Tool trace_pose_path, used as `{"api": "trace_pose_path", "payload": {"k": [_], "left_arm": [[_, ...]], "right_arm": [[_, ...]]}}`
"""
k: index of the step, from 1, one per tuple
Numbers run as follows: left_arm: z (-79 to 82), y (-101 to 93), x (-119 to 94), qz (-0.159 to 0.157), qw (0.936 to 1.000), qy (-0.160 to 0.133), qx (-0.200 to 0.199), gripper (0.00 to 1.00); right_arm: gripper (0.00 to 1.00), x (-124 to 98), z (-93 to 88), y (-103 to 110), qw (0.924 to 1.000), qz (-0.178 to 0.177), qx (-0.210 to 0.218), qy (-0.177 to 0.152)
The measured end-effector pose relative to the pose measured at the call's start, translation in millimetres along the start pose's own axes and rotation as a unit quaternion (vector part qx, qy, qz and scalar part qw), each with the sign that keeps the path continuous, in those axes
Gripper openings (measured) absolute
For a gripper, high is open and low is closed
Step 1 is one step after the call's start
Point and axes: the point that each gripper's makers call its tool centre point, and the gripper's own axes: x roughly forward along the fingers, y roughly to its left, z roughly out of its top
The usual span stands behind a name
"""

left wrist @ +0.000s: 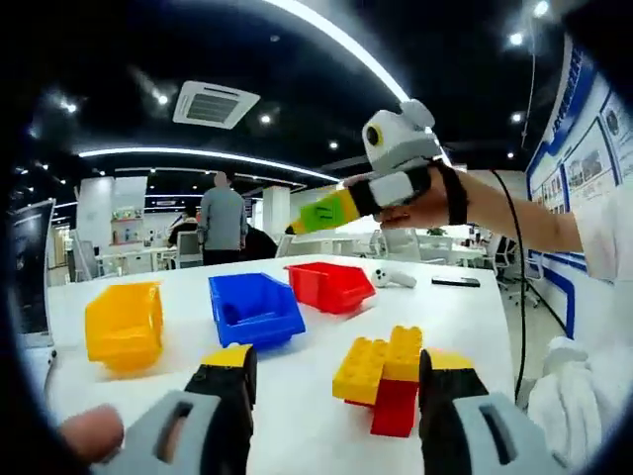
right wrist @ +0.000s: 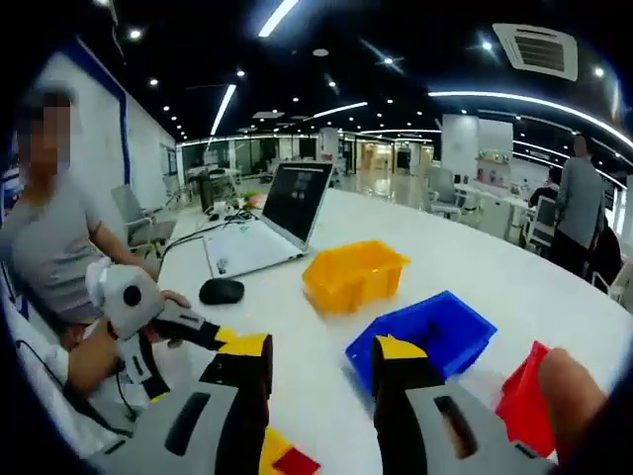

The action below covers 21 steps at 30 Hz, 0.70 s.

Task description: Take apart the toy blocks one by one and place each separated block into its matching bin, sorting the blocks by their type until all the connected pieces are disassembled and separated into the correct bins

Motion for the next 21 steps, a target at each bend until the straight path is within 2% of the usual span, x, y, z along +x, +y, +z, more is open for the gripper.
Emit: {"api": "trace_pose_path", "payload": {"k": [5, 13, 17, 21], "left_arm": [[-3.2, -9.8, 3.2, -0.019, 0.9998, 0.006, 0.006, 0.67], [-13.1, -20.3, 9.5, -0.038, 0.999, 0.021, 0.01, 0.67], [-17.0, -23.2, 11.4, -0.048, 0.9986, 0.021, 0.004, 0.66], [-24.6, -30.0, 16.2, -0.062, 0.9975, 0.033, 0.002, 0.66]], "right_arm": [[0.41, -27.4, -33.1, 23.6, 0.9994, 0.024, 0.024, 0.001], [0.43, -40.3, -74.5, 47.1, 0.9988, 0.04, 0.009, 0.026], [0.43, -38.0, -91.9, 46.0, 0.9974, 0.058, -0.028, 0.031], [0.43, -35.0, -106.5, 37.6, 0.9956, 0.077, -0.036, 0.04]]}}
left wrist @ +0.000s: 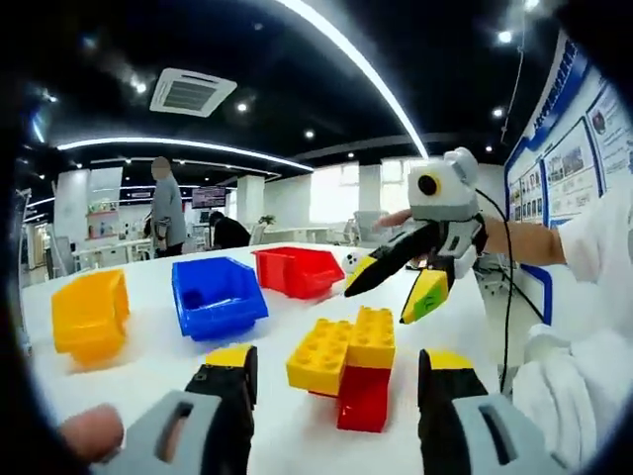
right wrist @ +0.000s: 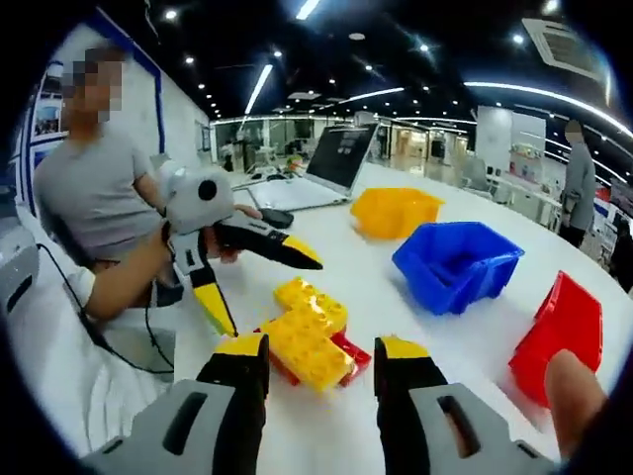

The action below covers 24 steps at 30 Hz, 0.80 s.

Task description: Take apart the toy blocks one by one and place each separated block into its matching bin, sorting the blocks by their type until all the connected pieces are disassembled and separated into the correct bins

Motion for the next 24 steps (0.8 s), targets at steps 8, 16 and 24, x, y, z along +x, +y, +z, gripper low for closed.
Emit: {"api": "trace_pose_path", "payload": {"k": [8, 16, 24], "left_arm": [[-23.4, -13.1, 19.1, -0.016, 0.999, 0.042, 0.002, 0.65], [-30.1, -7.7, 27.1, 0.004, 0.9988, 0.048, 0.002, 0.63], [-37.5, -10.0, 26.3, 0.004, 0.9983, 0.056, -0.015, 0.46]], "right_arm": [[0.39, 11.9, -10.2, 6.9, 0.9971, 0.062, -0.043, 0.002], [0.29, 15.7, -15.7, 33.0, 0.9928, 0.112, -0.039, 0.017], [0.25, 16.5, -10.5, 31.3, 0.9895, 0.107, -0.096, 0.012]]}}
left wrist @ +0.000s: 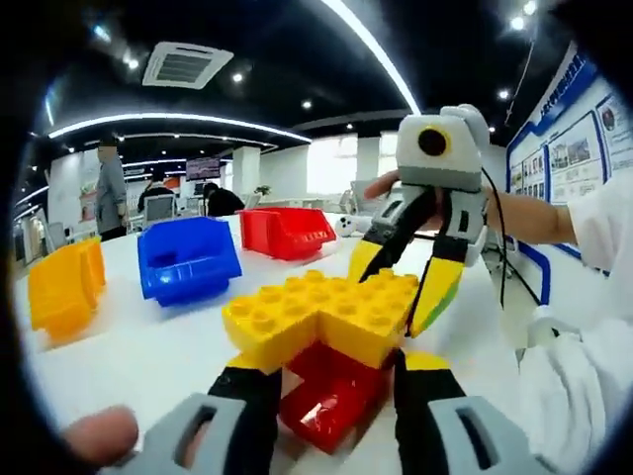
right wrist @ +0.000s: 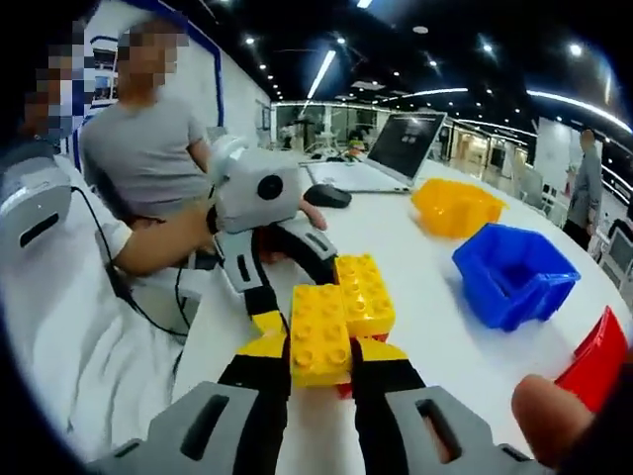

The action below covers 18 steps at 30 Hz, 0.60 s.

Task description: Take apart the toy blocks one by one and place each separated block into its matching bin, sorting the blocks by their type until all the connected pieces are disassembled and separated into the correct bins

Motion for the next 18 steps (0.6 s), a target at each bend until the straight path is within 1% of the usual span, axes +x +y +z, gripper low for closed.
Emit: {"api": "trace_pose_path", "payload": {"k": [2, 5, 6, 7, 8, 9, 10, 12, 13, 15, 16, 18], "left_arm": [[-1.2, 2.0, -1.7, 0.001, 1.0, 0.0, 0.007, 0.46], [-3.0, -5.1, -4.3, -0.003, 1.0, 0.007, 0.001, 0.45], [-6.2, -4.8, -5.2, 0.0, 0.9998, 0.017, -0.006, 0.45], [-4.6, -6.6, -3.3, -0.005, 0.9997, 0.013, -0.019, 0.44], [-6.1, -8.1, -3.1, -0.006, 0.9998, 0.015, -0.014, 0.44], [-5.0, -8.3, -1.9, -0.007, 0.9997, 0.017, -0.015, 0.44], [-5.9, -9.5, -2.7, -0.007, 0.9997, 0.019, -0.013, 0.45], [-5.9, -8.3, -1.2, -0.003, 0.9998, 0.015, -0.009, 0.46], [-5.2, -7.7, 0.2, -0.003, 0.9999, 0.009, -0.007, 0.46], [-5.7, -5.5, -0.5, 0.002, 0.9999, 0.012, 0.006, 0.46], [-7.0, -4.3, -1.4, 0.008, 0.9998, 0.015, 0.012, 0.46], [-6.6, -4.2, -2.4, 0.01, 0.9998, 0.015, 0.012, 0.47]], "right_arm": [[0.25, -1.8, 1.3, -1.5, 0.9998, -0.003, -0.02, 0.0], [0.25, -3.8, 2.3, -1.1, 0.9969, -0.01, -0.077, 0.013], [0.25, -3.9, 4.5, -2.2, 0.9929, -0.023, -0.116, 0.014], [0.25, -6.1, -2.5, 1.8, 0.9793, -0.014, -0.197, 0.043], [0.25, -6.5, -8.6, 4.4, 0.9798, -0.026, -0.191, 0.053], [0.25, -8.3, -8.5, 8.2, 0.9849, -0.016, -0.168, 0.041], [0.25, -5.0, -9.8, 11.9, 0.9888, -0.009, -0.144, 0.039], [0.25, -6.4, -8.9, 5.3, 0.9904, -0.023, -0.133, 0.029], [0.25, -9.7, -6.8, 3.1, 0.9925, -0.026, -0.118, 0.016], [0.25, -14.7, 4.3, -0.1, 0.9968, -0.025, -0.073, -0.022], [0.25, -16.9, 9.5, -3.5, 0.9977, -0.027, -0.052, -0.032], [0.25, -23.5, 17.0, -10.4, 0.9978, -0.031, -0.037, -0.045]]}}
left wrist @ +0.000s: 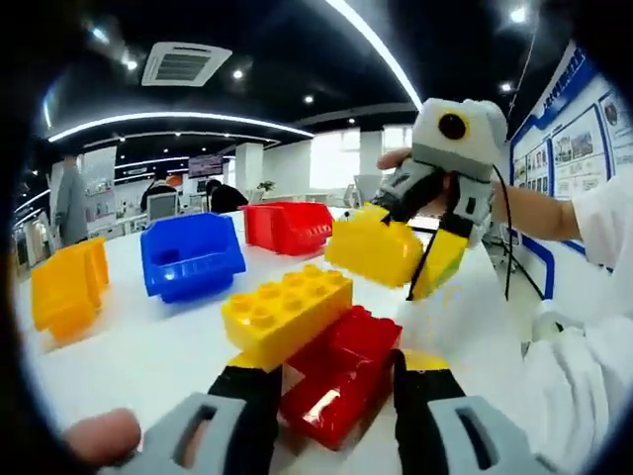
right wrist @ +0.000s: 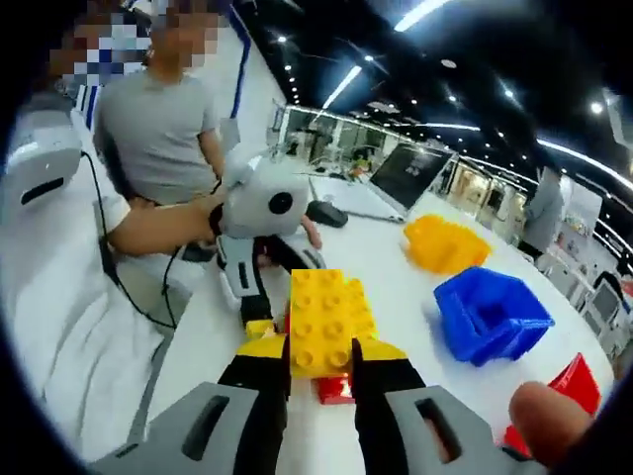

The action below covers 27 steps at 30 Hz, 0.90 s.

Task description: Take apart the toy blocks one by one and place each separated block into its matching bin, sorting the blocks by their type until all the connected pieces are disassembled and separated into the correct bins

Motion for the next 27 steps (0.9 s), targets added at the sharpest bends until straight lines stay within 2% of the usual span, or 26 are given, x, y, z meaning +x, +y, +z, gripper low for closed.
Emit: {"api": "trace_pose_path", "payload": {"k": [3, 6, 15, 22, 27], "left_arm": [[2.4, 2.8, -3.4, 0.005, 1.0, -0.002, 0.003, 0.53], [9.8, 8.0, -10.6, 0.011, 0.9999, -0.01, 0.003, 0.55], [20.6, 19.1, -24.0, 0.021, 0.9996, -0.019, -0.002, 0.6], [10.1, 22.3, -15.9, 0.019, 0.9997, -0.004, -0.012, 0.6], [7.6, 23.2, -15.8, 0.018, 0.9997, -0.001, -0.017, 0.59]], "right_arm": [[0.25, -6.0, 8.2, -8.5, 0.9996, -0.009, 0.027, -0.005], [0.25, -8.9, 17.1, -15.1, 0.9978, -0.023, 0.062, -0.007], [0.25, -2.3, 52.4, -24.8, 0.9929, -0.046, 0.11, -0.007], [0.25, 14.4, 67.2, -30.9, 0.992, -0.046, 0.117, 0.006], [0.25, 34.7, 73.1, -47.5, 0.9883, -0.052, 0.142, 0.024]]}}
